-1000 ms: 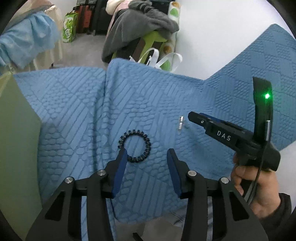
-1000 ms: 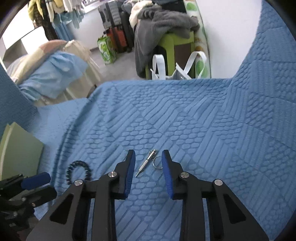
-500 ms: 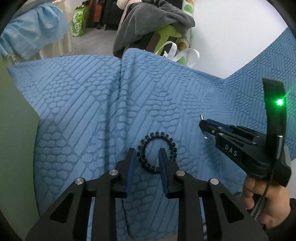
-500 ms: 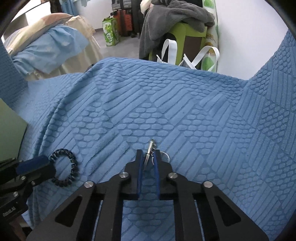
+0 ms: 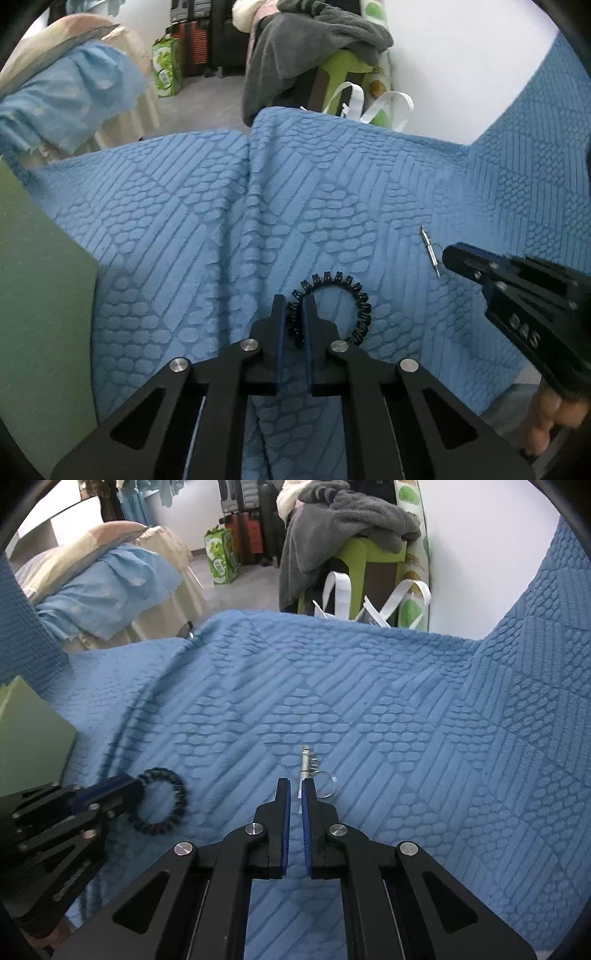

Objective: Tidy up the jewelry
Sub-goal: 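Grasp the black coiled hair tie with the left gripper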

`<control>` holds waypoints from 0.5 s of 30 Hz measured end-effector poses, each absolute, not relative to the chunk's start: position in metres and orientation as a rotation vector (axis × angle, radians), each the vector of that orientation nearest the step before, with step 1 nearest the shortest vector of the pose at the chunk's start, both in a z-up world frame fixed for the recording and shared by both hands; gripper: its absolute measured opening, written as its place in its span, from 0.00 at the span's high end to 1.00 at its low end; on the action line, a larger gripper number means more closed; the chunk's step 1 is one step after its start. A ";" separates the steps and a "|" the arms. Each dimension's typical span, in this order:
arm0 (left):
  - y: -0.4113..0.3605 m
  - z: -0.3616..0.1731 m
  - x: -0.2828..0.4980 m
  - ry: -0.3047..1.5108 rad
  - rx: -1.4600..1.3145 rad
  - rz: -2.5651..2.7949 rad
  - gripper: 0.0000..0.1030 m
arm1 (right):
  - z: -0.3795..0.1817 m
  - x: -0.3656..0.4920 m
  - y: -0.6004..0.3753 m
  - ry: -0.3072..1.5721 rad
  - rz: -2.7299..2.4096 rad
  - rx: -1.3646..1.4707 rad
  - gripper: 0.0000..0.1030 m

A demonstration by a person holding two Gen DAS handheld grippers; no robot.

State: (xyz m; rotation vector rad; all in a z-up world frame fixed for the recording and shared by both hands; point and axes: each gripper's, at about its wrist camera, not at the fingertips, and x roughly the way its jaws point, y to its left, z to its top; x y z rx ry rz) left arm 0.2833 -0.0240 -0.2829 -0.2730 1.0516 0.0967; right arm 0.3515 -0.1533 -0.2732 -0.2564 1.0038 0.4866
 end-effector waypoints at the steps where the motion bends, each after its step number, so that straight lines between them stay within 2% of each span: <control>1: -0.021 -0.281 0.282 1.051 -0.290 0.096 0.92 | -0.269 0.347 -0.151 0.997 0.493 -0.250 0.97; 15: 0.026 -0.184 0.228 0.910 -0.406 0.019 0.92 | -0.195 0.298 -0.124 0.876 0.542 -0.194 0.97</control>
